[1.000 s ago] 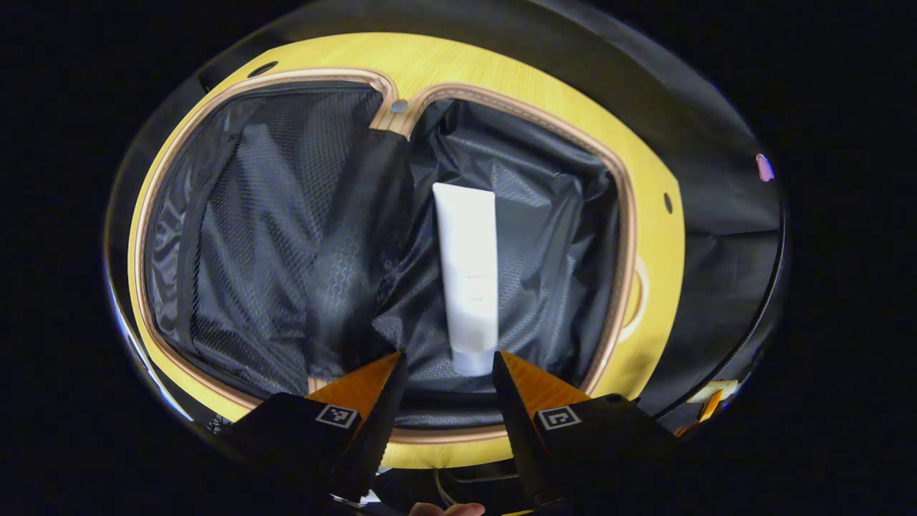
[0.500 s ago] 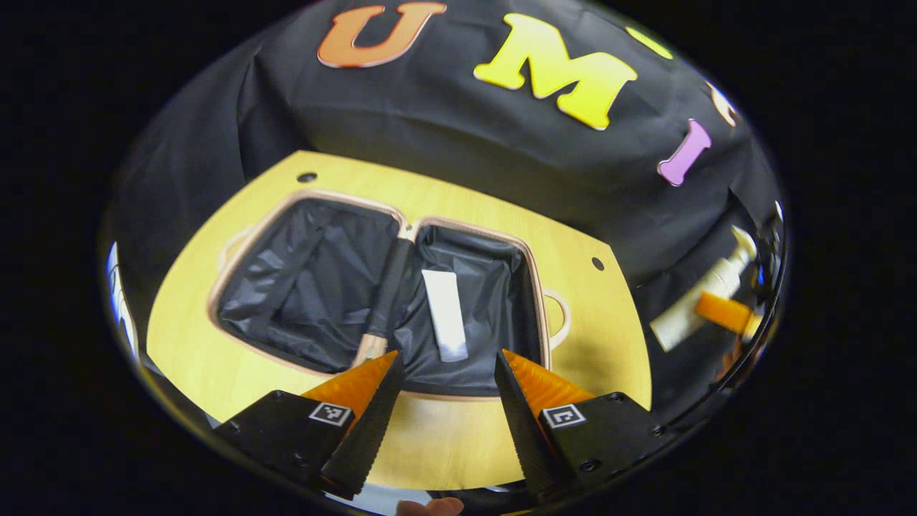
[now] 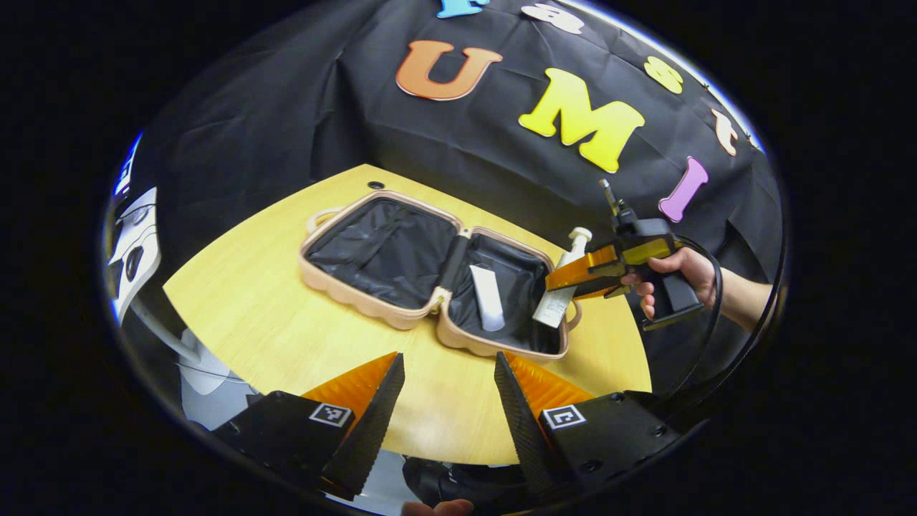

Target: First open the suitcase, pack the skin care products into it, and then close the suitcase.

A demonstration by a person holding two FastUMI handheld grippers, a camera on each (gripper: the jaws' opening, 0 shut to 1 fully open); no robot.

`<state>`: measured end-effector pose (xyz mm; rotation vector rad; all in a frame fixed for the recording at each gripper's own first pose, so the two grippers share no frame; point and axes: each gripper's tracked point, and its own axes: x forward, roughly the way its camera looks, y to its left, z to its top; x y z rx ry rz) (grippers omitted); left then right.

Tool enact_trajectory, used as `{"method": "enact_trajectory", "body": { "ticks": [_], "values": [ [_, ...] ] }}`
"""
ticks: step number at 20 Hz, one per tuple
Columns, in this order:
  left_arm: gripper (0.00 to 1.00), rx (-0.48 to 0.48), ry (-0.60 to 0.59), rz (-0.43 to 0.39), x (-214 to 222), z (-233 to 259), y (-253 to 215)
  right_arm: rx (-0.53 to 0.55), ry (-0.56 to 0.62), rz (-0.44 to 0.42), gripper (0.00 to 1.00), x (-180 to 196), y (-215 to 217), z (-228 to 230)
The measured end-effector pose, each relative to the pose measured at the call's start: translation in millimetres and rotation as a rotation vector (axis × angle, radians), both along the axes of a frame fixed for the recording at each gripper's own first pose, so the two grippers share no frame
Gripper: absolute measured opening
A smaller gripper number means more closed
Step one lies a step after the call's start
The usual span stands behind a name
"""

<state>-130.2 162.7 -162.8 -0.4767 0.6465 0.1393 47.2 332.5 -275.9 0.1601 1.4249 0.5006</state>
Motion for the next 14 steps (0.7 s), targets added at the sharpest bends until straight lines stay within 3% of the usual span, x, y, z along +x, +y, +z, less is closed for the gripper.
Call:
{"method": "enact_trajectory", "body": {
  "ticks": [4,9,14],
  "values": [
    [0.82,-0.003,0.020,0.079,-31.0,-7.7,31.4,-0.130,0.100,-0.039,0.47,5.6,3.7,-44.9],
    [0.82,0.002,0.011,0.150,-47.3,-2.8,55.8,-0.198,0.160,-0.175,0.46,22.3,7.9,-67.8],
    [0.82,0.053,-0.025,0.135,-41.6,8.8,63.3,-0.235,0.160,-0.216,0.49,24.6,3.8,-76.1]
  ]
}}
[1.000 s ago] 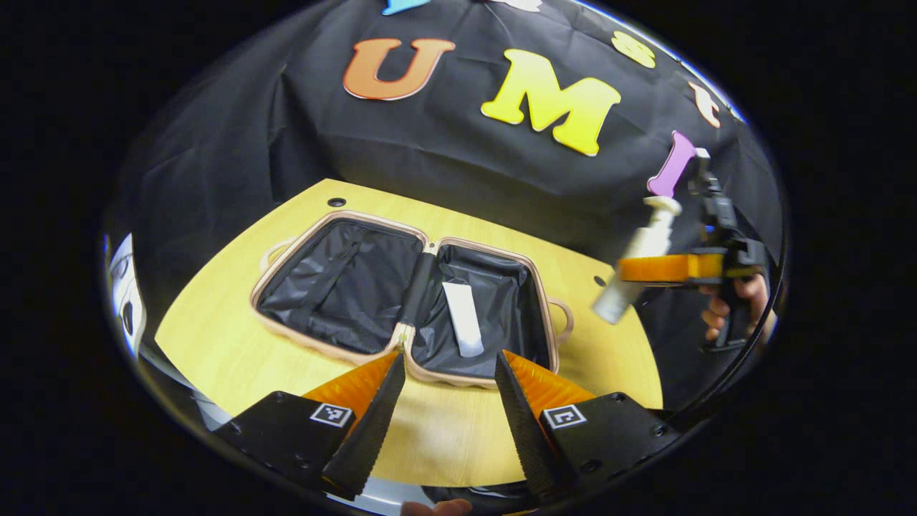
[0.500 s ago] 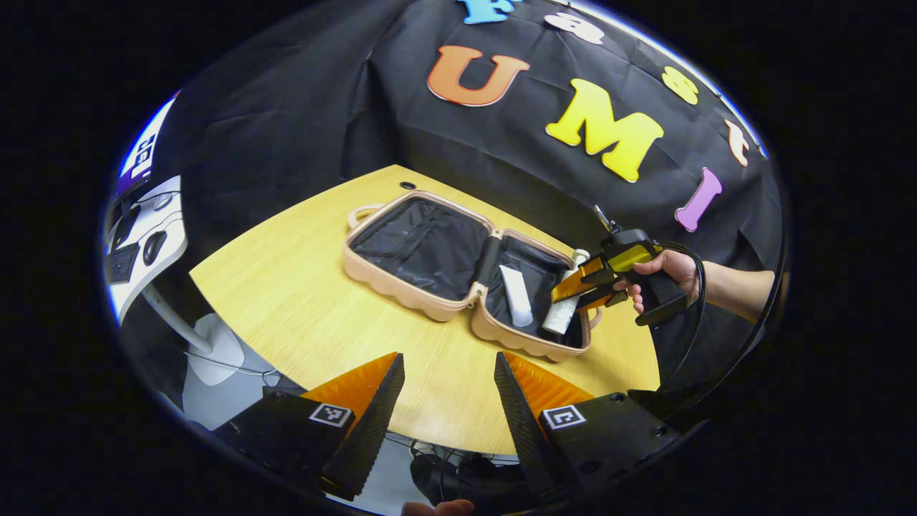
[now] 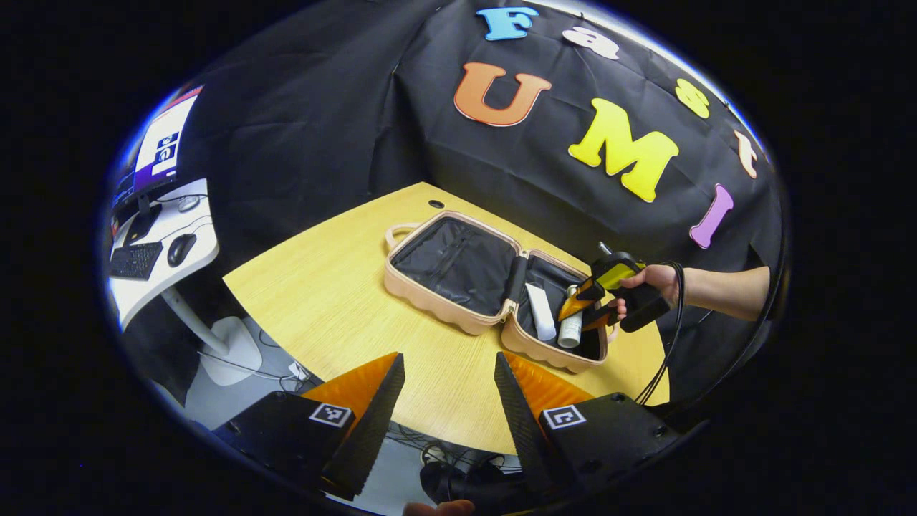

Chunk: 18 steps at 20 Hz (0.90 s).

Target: First open the suitcase, pack the skin care products into it, and then close the suitcase.

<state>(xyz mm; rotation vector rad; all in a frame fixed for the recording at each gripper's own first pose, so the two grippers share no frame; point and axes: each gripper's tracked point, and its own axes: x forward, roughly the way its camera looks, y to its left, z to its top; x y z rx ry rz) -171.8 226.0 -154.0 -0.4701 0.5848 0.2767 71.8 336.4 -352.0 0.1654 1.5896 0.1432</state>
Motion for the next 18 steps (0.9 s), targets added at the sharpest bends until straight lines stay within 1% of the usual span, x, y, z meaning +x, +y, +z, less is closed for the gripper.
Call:
{"method": "enact_trajectory", "body": {
  "ticks": [2,6,10,11,12,13,14,15,16,18],
  "values": [
    [0.81,0.010,0.006,-0.008,4.0,-1.0,-0.3,0.010,-0.007,0.001,0.48,1.2,3.1,1.4],
    [0.82,0.002,0.003,-0.028,15.9,1.1,-5.8,0.046,-0.018,-0.018,0.56,-2.3,6.4,11.0],
    [0.82,0.001,-0.028,-0.044,34.1,9.0,-6.5,0.109,-0.075,0.011,0.71,-12.9,4.5,42.1],
    [0.82,-0.002,-0.039,-0.045,40.1,10.4,-6.0,0.132,-0.108,0.021,0.74,-14.4,3.5,52.6],
    [0.82,-0.003,-0.044,-0.041,47.0,9.5,-2.9,0.158,-0.154,0.033,0.75,-16.8,1.3,66.2],
    [0.82,-0.014,-0.035,-0.036,52.1,5.6,-0.3,0.182,-0.203,0.055,0.79,-19.7,-2.9,82.0],
    [0.82,-0.025,-0.039,-0.033,57.0,3.9,4.6,0.204,-0.260,0.072,0.74,-23.7,-8.1,98.5],
    [0.82,-0.041,-0.052,-0.021,63.9,2.5,12.2,0.228,-0.322,0.093,0.74,-29.9,-14.3,117.5],
    [0.82,-0.065,-0.065,-0.002,72.5,0.4,20.0,0.251,-0.393,0.118,0.79,-34.8,-20.2,135.4],
    [0.82,-0.127,-0.088,0.046,89.3,-5.3,44.5,0.280,-0.542,0.184,0.79,-42.3,-33.3,166.5]
  ]
}}
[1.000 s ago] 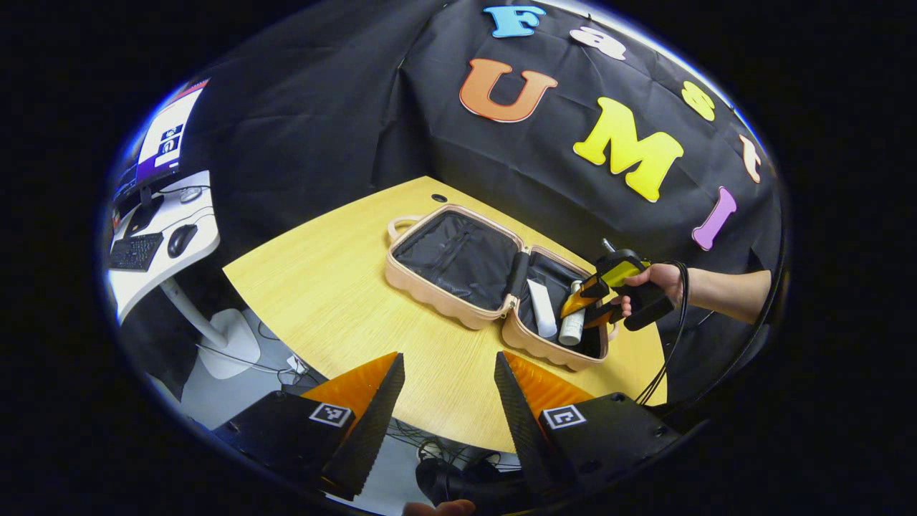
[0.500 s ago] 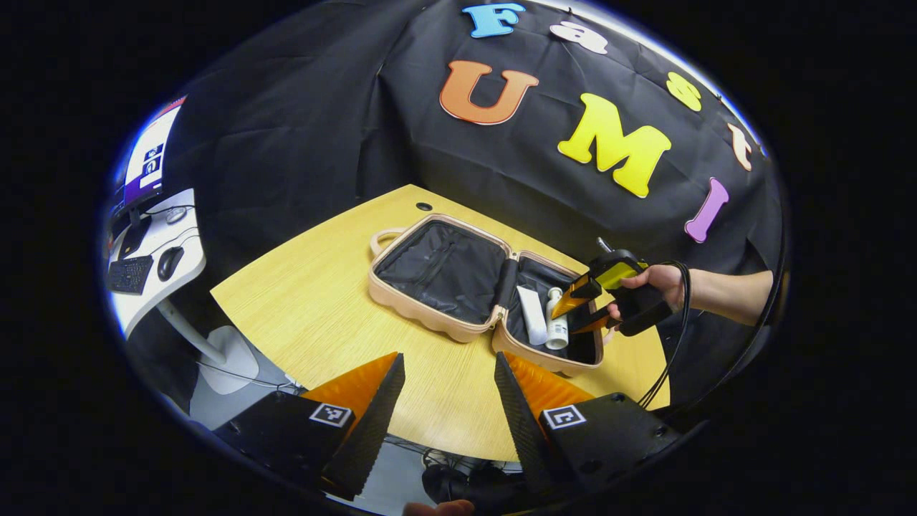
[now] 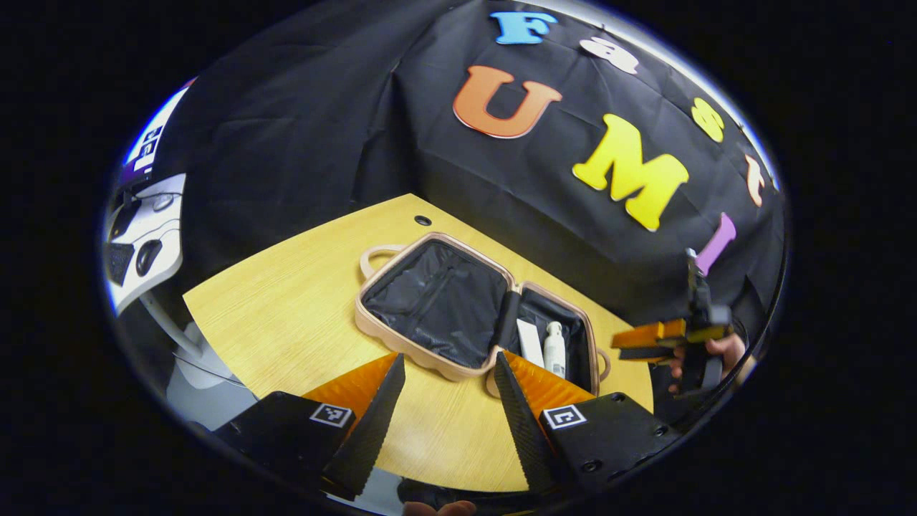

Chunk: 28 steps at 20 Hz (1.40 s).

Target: First open the suitcase, pack the skin care products into it, and then close the suitcase.

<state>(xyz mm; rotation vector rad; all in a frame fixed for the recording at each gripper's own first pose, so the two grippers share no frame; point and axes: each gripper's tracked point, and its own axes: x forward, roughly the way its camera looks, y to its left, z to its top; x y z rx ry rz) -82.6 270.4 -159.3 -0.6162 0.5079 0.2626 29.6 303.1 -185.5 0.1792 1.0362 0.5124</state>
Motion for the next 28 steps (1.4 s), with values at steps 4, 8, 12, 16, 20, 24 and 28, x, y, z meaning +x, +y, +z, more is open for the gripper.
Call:
{"method": "enact_trajectory", "body": {
  "ticks": [4,8,12,16,20,24,28],
  "values": [
    [0.82,-0.177,-0.062,0.073,39.0,-13.8,63.0,0.008,-0.238,0.065,0.80,-17.8,-41.5,54.4],
    [0.82,-0.373,-0.058,0.143,77.1,-60.5,121.6,-0.001,-0.374,0.075,0.80,-31.2,-72.2,86.6],
    [0.82,-0.466,-0.037,0.163,111.8,-99.8,144.0,0.001,-0.398,0.099,0.80,-51.6,-67.6,90.3],
    [0.80,-0.587,-0.073,0.211,135.3,-121.5,154.0,-0.003,-0.389,0.074,0.80,-54.0,-69.1,93.1],
    [0.77,-0.679,-0.106,0.242,159.1,-131.1,161.3,-0.017,-0.370,0.027,0.80,-48.6,-78.4,91.9],
    [0.64,-0.698,-0.084,0.258,177.7,-144.2,163.0,-0.019,-0.366,-0.010,0.80,-47.4,-88.8,96.6],
    [0.47,-0.697,-0.023,0.266,193.7,-156.8,162.9,-0.020,-0.385,-0.057,0.80,-42.2,-103.7,102.7]
  ]
}}
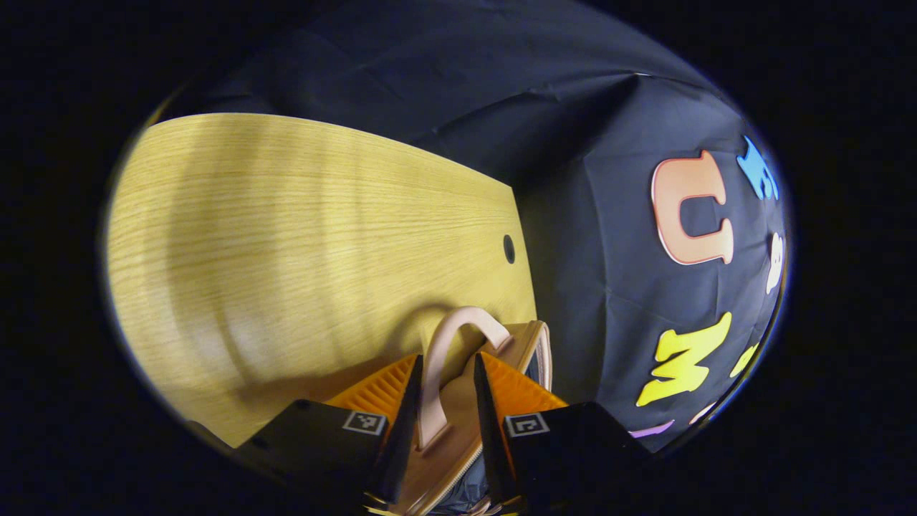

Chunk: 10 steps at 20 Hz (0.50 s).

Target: First open the suitcase, pack the skin care products into it, and then close the suitcase.

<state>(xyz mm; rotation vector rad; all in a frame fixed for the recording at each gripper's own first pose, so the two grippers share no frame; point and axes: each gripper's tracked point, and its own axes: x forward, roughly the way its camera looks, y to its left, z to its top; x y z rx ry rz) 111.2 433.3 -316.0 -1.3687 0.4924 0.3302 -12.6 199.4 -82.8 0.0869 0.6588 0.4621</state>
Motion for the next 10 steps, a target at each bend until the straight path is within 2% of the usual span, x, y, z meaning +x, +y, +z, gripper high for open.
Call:
{"method": "enact_trajectory", "body": {
  "ticks": [1,2,3,6,10],
  "values": [
    [0.28,0.006,0.027,0.008,0.1,-3.7,1.2,0.001,-0.013,-0.014,0.80,0.8,-4.9,4.0],
    [0.28,0.000,0.059,0.017,-2.2,-7.3,2.3,0.001,-0.030,-0.026,0.80,1.5,-9.9,7.4],
    [0.18,-0.005,0.076,0.027,-5.4,-2.9,2.4,0.002,-0.047,-0.041,0.80,2.5,-16.7,12.6],
    [0.10,0.090,0.092,0.028,-8.7,11.9,7.0,0.003,-0.104,-0.094,0.80,4.1,-37.4,24.5],
    [0.07,0.227,0.025,0.044,-1.1,83.2,2.9,-0.028,-0.226,-0.225,0.80,12.8,-83.0,42.4]
  ]
}}
